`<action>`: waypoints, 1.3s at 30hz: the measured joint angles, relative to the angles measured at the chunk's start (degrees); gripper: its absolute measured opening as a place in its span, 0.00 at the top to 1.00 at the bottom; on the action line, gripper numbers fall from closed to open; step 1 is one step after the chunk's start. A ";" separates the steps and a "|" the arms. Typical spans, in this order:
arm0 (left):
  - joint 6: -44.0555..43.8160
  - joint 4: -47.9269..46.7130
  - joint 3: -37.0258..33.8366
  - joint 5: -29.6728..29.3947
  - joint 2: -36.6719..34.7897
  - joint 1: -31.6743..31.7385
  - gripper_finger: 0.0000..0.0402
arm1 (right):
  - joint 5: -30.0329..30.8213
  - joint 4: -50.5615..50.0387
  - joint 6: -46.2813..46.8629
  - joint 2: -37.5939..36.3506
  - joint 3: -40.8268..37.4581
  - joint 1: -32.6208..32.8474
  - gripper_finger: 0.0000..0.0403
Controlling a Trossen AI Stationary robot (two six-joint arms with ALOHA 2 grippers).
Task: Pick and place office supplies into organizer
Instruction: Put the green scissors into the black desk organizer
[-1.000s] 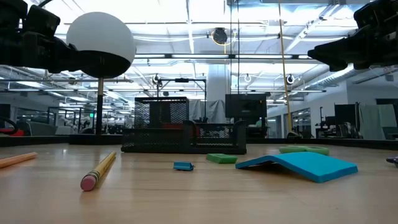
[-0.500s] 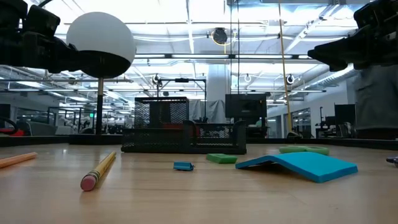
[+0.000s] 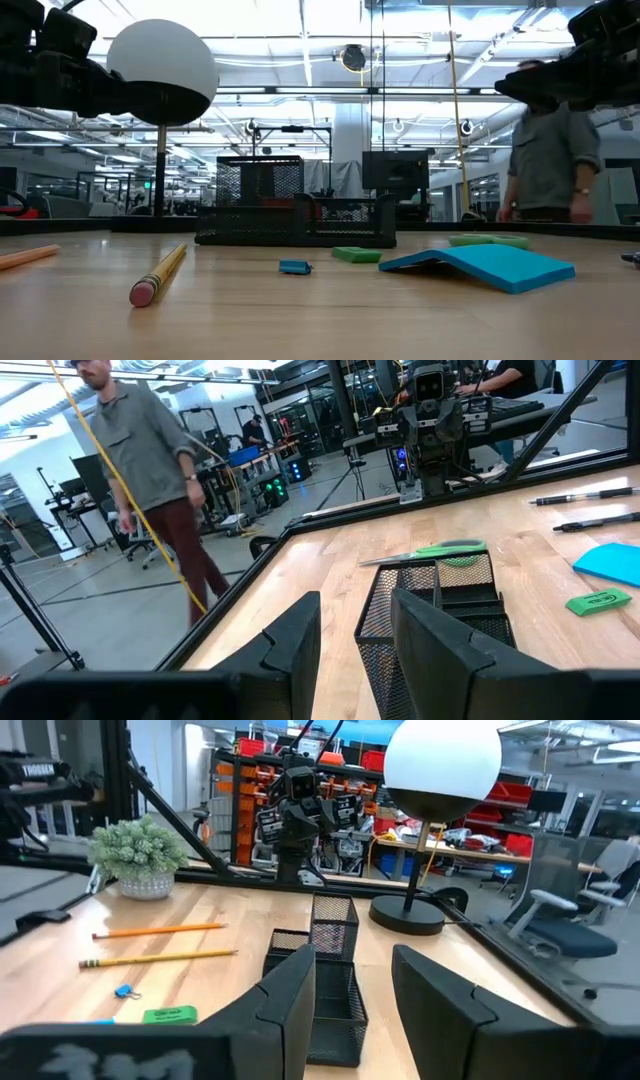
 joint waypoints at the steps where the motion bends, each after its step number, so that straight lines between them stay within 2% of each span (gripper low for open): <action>1: 0.00 0.00 0.00 0.01 -0.02 0.00 0.67 | 0.00 0.00 0.95 -0.01 -0.01 0.00 0.68; 16: 0.00 0.00 0.00 0.00 0.00 0.00 0.67 | -0.02 1.99 15.41 0.00 -0.02 0.00 0.68; 27: 0.00 0.00 0.00 0.01 -0.01 0.00 0.67 | -0.02 3.55 16.30 0.00 0.00 0.00 0.68; 39: -2.70 0.02 0.01 0.29 -0.02 -0.01 0.67 | -0.11 6.01 23.71 0.00 -0.01 0.02 0.68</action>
